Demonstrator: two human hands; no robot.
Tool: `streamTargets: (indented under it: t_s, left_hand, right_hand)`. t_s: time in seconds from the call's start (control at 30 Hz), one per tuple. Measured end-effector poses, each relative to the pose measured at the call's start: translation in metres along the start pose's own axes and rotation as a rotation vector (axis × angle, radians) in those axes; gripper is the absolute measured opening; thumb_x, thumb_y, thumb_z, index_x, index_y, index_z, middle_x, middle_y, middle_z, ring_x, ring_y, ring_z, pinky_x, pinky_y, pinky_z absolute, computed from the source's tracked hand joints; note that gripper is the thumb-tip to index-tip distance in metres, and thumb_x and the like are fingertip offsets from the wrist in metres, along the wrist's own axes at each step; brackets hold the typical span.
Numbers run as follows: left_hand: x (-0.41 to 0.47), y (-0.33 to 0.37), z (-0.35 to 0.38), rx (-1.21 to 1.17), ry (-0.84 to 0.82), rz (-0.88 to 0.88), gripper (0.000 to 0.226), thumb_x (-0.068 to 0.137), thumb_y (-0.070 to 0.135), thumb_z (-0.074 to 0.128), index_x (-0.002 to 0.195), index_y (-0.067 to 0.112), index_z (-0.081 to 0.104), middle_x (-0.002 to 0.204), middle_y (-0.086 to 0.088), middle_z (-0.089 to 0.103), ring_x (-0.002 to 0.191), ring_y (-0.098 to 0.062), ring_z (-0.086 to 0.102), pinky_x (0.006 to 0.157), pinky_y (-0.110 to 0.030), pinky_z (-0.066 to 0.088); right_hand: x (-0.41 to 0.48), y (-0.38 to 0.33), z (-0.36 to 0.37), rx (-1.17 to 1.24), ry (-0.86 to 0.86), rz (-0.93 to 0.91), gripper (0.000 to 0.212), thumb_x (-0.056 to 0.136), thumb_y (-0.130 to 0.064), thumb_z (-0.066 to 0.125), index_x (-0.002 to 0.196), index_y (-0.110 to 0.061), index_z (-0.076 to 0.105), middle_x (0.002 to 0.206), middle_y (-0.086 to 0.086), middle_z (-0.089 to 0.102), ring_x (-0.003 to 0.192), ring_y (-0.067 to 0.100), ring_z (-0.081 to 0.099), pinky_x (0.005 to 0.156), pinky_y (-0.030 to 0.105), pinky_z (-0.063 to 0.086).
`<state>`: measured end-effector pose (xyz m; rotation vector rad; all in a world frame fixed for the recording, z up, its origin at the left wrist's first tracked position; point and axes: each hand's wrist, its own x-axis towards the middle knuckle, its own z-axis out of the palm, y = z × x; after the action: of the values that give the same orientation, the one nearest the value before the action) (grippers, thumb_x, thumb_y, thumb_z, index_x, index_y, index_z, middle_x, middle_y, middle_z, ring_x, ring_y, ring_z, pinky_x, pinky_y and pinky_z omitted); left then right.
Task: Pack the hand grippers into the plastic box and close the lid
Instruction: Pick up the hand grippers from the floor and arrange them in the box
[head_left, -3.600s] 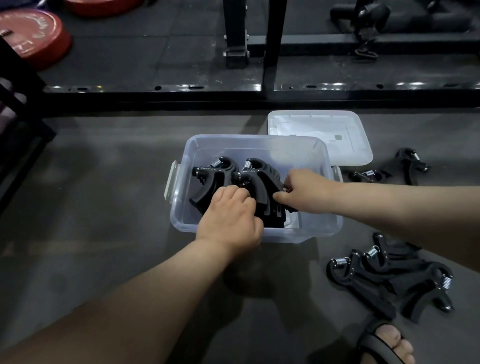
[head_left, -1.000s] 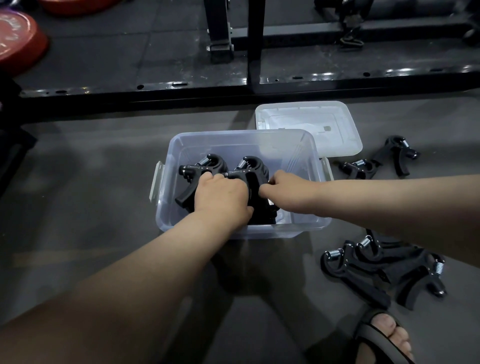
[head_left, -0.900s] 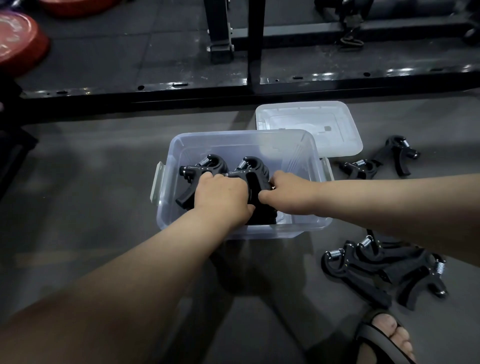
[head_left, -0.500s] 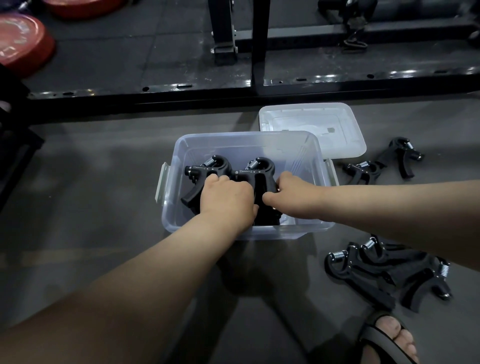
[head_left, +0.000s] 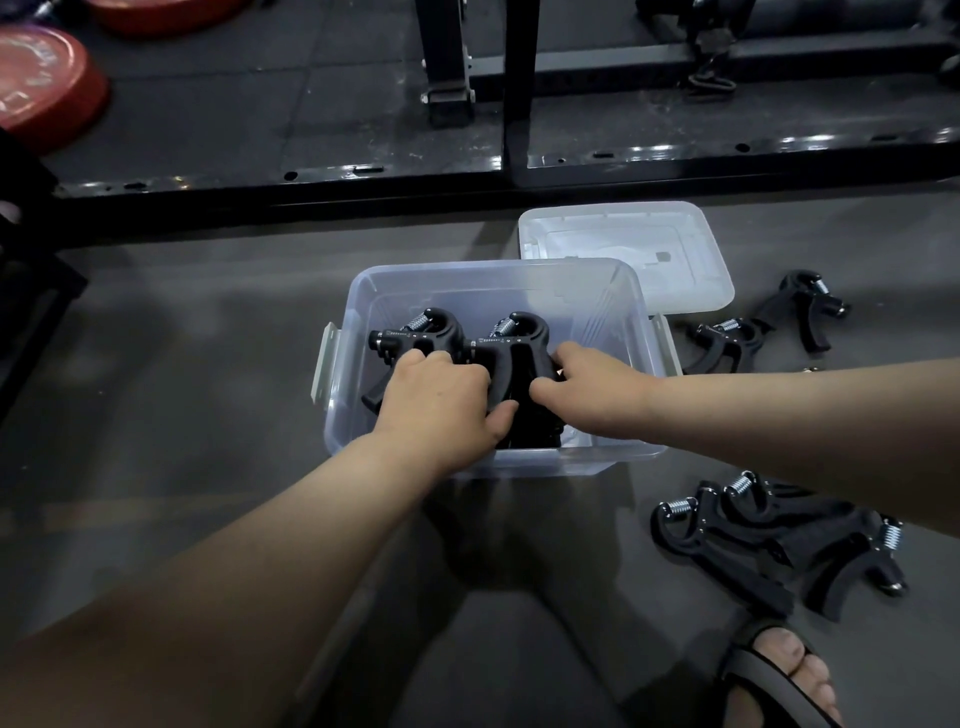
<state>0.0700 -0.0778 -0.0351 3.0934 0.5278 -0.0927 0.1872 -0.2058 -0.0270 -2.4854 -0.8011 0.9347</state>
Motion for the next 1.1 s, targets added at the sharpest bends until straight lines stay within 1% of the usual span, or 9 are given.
streamTargets:
  t_s: [0.2,0.33,0.47,0.57,0.67,0.77,0.9,1.0,1.1]
  left_hand:
    - [-0.005,0.002,0.001,-0.003,0.038,-0.034,0.047,0.088,0.063,0.042,0.084,0.023,0.068,0.078,0.001,0.063,0.087,-0.022,0.055,0.085,-0.038,0.036]
    - [-0.003,0.003,-0.001,0.033,-0.006,-0.025,0.046,0.09,0.064,0.042,0.085,0.025,0.065,0.082,-0.001,0.061,0.091,-0.023,0.054,0.085,-0.038,0.033]
    - [-0.007,0.003,0.001,-0.04,0.044,-0.034,0.043,0.092,0.058,0.037,0.075,0.023,0.056,0.072,0.002,0.055,0.087,-0.023,0.053,0.084,-0.038,0.035]
    - [-0.018,-0.004,0.007,-0.195,0.172,-0.034,0.035,0.087,0.04,0.039,0.096,0.023,0.067,0.084,0.003,0.066,0.088,-0.025,0.054,0.083,-0.04,0.039]
    - [-0.029,-0.013,0.009,-0.304,0.263,-0.145,0.034,0.079,0.023,0.052,0.109,0.018,0.066,0.101,-0.002,0.06,0.092,-0.028,0.056,0.083,-0.041,0.043]
    - [-0.031,-0.013,0.004,-0.415,0.145,-0.381,0.025,0.087,0.021,0.051,0.11,0.014,0.061,0.108,-0.006,0.056,0.101,-0.029,0.055,0.09,-0.04,0.042]
    - [-0.033,-0.011,0.0,-0.365,0.083,-0.328,0.028,0.093,0.033,0.047,0.111,0.014,0.057,0.108,-0.005,0.055,0.099,-0.029,0.056,0.088,-0.039,0.042]
    - [-0.034,-0.011,-0.002,-0.463,0.024,-0.366,0.032,0.095,0.036,0.049,0.118,0.014,0.053,0.12,-0.003,0.051,0.103,-0.029,0.056,0.088,-0.04,0.046]
    - [-0.033,-0.012,-0.001,-0.53,0.008,-0.367,0.034,0.095,0.039,0.051,0.121,0.016,0.053,0.123,-0.001,0.048,0.106,-0.026,0.057,0.086,-0.039,0.048]
  right_hand:
    - [0.003,0.001,0.003,0.002,0.005,-0.003,0.033,0.092,-0.04,0.049,0.116,-0.017,0.051,0.112,0.008,0.058,0.096,0.027,0.06,0.074,0.033,0.045]
    - [0.006,0.001,0.006,-0.07,-0.077,0.043,0.051,0.087,-0.048,0.051,0.126,-0.016,0.043,0.123,0.012,0.048,0.107,0.032,0.054,0.093,0.042,0.046]
    - [0.008,-0.003,0.008,-0.052,-0.087,0.077,0.055,0.088,-0.048,0.05,0.13,-0.013,0.043,0.125,0.011,0.054,0.111,0.03,0.054,0.096,0.041,0.046]
    - [0.009,-0.003,0.01,0.007,-0.066,0.072,0.054,0.087,-0.047,0.049,0.129,-0.014,0.045,0.122,0.01,0.056,0.108,0.028,0.056,0.095,0.043,0.047]
    - [0.009,-0.003,0.012,0.039,-0.065,0.09,0.061,0.08,-0.053,0.045,0.129,-0.017,0.043,0.123,0.01,0.054,0.107,0.029,0.057,0.096,0.046,0.047]
    - [0.011,-0.003,0.014,0.033,-0.056,0.109,0.054,0.088,-0.048,0.046,0.129,-0.014,0.042,0.124,0.011,0.051,0.108,0.03,0.056,0.096,0.045,0.046]
    - [0.014,-0.003,0.017,0.022,-0.028,0.111,0.049,0.089,-0.046,0.047,0.125,-0.013,0.043,0.123,0.012,0.051,0.105,0.03,0.056,0.094,0.044,0.047]
    - [0.014,-0.003,0.019,0.02,-0.022,0.121,0.049,0.089,-0.046,0.048,0.124,-0.012,0.043,0.121,0.012,0.051,0.104,0.03,0.057,0.093,0.044,0.047]
    - [0.014,-0.002,0.02,0.033,-0.022,0.125,0.05,0.089,-0.046,0.049,0.125,-0.012,0.042,0.12,0.011,0.054,0.104,0.029,0.058,0.092,0.042,0.047]
